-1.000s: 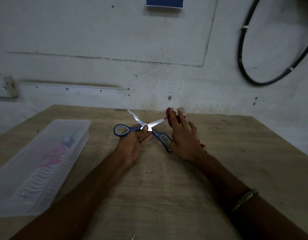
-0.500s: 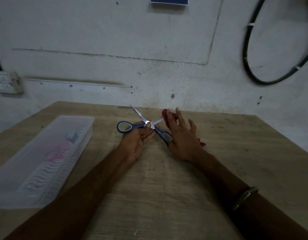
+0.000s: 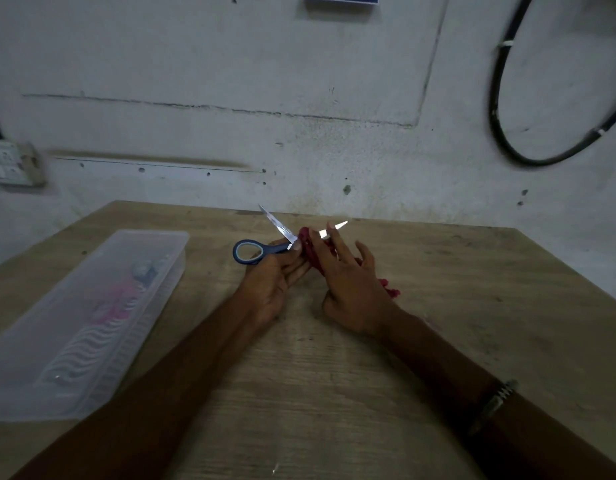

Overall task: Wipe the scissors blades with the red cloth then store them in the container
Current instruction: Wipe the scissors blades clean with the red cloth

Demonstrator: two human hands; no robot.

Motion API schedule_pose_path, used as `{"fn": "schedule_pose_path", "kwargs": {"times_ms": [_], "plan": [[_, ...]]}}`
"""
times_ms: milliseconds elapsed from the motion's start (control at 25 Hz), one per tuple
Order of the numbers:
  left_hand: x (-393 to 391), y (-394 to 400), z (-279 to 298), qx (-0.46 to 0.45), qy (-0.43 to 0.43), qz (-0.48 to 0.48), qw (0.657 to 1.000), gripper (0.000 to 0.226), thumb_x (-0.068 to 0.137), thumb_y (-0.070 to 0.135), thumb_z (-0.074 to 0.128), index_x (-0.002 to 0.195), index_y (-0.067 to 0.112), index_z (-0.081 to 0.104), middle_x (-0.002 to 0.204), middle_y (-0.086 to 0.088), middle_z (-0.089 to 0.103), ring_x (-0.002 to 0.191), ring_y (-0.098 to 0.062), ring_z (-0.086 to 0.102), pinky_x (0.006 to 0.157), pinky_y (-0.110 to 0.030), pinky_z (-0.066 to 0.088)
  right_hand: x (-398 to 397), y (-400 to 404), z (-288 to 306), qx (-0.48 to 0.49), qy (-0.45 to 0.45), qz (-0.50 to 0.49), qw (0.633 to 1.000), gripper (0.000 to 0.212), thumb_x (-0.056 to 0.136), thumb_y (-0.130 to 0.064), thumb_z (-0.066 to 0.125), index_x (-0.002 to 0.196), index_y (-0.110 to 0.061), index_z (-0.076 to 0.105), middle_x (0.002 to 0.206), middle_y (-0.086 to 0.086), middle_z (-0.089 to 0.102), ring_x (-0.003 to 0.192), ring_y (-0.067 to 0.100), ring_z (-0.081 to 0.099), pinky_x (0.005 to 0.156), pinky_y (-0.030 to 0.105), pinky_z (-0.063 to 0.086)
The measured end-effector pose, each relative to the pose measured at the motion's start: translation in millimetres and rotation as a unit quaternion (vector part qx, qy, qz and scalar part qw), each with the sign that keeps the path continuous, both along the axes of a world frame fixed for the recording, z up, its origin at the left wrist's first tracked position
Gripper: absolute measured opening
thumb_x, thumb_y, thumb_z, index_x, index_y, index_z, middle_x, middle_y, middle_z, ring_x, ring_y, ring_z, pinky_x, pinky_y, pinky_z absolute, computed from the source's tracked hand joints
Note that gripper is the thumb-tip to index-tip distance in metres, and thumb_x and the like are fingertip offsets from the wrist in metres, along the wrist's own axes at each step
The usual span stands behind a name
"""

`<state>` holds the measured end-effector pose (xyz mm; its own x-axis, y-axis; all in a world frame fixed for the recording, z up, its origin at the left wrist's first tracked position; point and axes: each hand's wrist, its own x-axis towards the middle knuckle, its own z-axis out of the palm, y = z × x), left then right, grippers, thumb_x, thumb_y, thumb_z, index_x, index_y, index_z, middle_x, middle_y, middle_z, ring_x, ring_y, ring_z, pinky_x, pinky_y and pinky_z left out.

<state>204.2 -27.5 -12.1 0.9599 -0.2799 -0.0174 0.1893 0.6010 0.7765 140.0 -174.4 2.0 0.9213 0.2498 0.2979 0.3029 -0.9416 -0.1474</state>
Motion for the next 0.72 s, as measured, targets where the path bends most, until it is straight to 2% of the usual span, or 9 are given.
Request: {"fn": "schedule_pose_path", "kwargs": {"times_ms": [120,240,320,400,480,560,720], "plan": [[-4,-2,1,0.013,-0.008,-0.009,1.0,0.023,0.097,0.004,0.062,0.119,-0.001,0.067,0.117,-0.016,0.076,0.107,-0.025,0.073,0.093,-0.033,0.06,9,-18,-1,0.016,-0.021,-0.069,0.997,0.11,0.085,-0.028,0.062,0.16,-0.025,-0.019,0.17,0.008,-0.014,0.156,0.021,-0.018,0.123,0.06,-0.003],[-8,-3,4,0.013,0.002,-0.003,1.0,0.017,0.096,0.003,0.064,0.112,0.001,0.067,0.105,-0.013,0.078,0.097,-0.021,0.076,0.092,-0.033,0.06,12,-42,3,0.078,-0.021,-0.141,0.987,0.101,0.095,-0.027,0.059,0.161,-0.021,-0.016,0.168,0.008,-0.021,0.157,0.022,-0.011,0.124,0.06,0.0],[-6,-3,3,0.011,0.01,0.008,1.0,0.017,0.095,0.003,0.065,0.112,0.002,0.068,0.108,-0.015,0.077,0.096,-0.021,0.076,0.091,-0.033,0.061,6,-42,3,0.087,-0.031,-0.128,0.987,0.101,0.094,-0.022,0.059,0.161,-0.021,-0.016,0.168,0.008,-0.022,0.157,0.021,-0.009,0.124,0.057,0.001],[-5,-3,2,0.011,0.012,0.013,1.0,0.014,0.095,0.003,0.064,0.108,0.004,0.07,0.111,-0.016,0.076,0.098,-0.021,0.075,0.089,-0.032,0.061,-1,-27,5,0.078,-0.045,-0.086,0.992,0.108,0.086,-0.017,0.06,0.16,-0.022,-0.018,0.168,0.007,-0.023,0.155,0.018,-0.016,0.125,0.055,-0.001],[-5,-4,1,0.012,0.002,0.018,1.0,0.015,0.096,0.001,0.063,0.107,0.004,0.071,0.106,-0.014,0.078,0.095,-0.021,0.076,0.087,-0.031,0.062,-6,-8,6,0.057,-0.026,-0.024,0.998,0.111,0.076,-0.021,0.056,0.161,-0.022,-0.016,0.167,0.005,-0.024,0.152,0.014,-0.021,0.124,0.054,-0.005],[-4,-3,1,0.006,-0.01,0.017,1.0,0.015,0.095,0.0,0.063,0.106,0.004,0.073,0.101,-0.012,0.079,0.093,-0.021,0.077,0.085,-0.032,0.063,-7,0,7,0.031,0.001,0.017,0.999,0.111,0.072,-0.025,0.052,0.161,-0.022,-0.014,0.166,0.0,-0.024,0.155,0.015,-0.017,0.122,0.054,-0.008],[-3,-3,0,0.01,-0.015,0.013,1.0,0.013,0.094,0.0,0.065,0.104,0.004,0.073,0.105,-0.014,0.078,0.096,-0.023,0.077,0.088,-0.034,0.062,-3,-8,4,-0.043,-0.004,-0.007,0.999,0.114,0.076,-0.028,0.058,0.16,-0.023,-0.018,0.167,0.004,-0.023,0.155,0.017,-0.019,0.122,0.058,-0.01]]}}
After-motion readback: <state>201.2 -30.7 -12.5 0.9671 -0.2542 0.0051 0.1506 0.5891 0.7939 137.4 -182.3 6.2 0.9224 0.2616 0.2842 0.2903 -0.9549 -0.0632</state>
